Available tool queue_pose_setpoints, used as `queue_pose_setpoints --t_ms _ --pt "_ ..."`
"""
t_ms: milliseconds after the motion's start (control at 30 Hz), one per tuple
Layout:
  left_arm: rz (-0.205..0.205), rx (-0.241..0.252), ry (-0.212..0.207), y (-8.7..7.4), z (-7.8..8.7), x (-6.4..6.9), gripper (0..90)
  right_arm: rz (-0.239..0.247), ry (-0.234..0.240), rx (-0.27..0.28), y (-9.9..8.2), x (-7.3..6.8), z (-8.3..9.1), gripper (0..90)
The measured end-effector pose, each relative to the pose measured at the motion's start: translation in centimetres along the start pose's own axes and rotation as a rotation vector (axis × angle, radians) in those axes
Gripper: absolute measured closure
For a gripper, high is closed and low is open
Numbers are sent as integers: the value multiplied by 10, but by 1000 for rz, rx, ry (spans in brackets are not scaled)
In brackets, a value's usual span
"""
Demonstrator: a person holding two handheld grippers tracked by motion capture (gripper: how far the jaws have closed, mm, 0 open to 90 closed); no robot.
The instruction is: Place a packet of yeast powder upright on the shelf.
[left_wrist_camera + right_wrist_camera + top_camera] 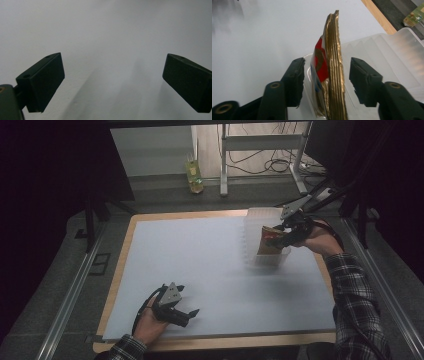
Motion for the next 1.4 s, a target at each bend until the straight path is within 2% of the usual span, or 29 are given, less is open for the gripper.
queue_pose_setpoints --t_ms 333,533,733,900,1167,1400 --pt "11 0 -9 1 3 0 34 -27 -51 22 8 -2 4 292" --pt "-2 -10 -4 -2 0 -1 24 -49 -79 38 14 -4 6 210" --pt "21 29 -4 3 3 -3 25 -81 -92 63 15 -6 12 136" --pt "21 41 -4 4 3 -3 23 -103 -116 82 11 -4 21 97" --pt "-39 55 -25 8 3 6 12 -147 -165 98 -2 -6 33 72" --pt "-18 59 -12 8 5 3 11 -195 -176 119 -18 -8 38 55"
Point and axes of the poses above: each handheld gripper's, and its own axes: z roughly backward along the jaws, y roughly out of its top, x roughly to its right, the point moved 10 cm from there along -z, roughly forward along the jaws, and after that the axes turned 1 degree about -x, right-handed, at the moved point
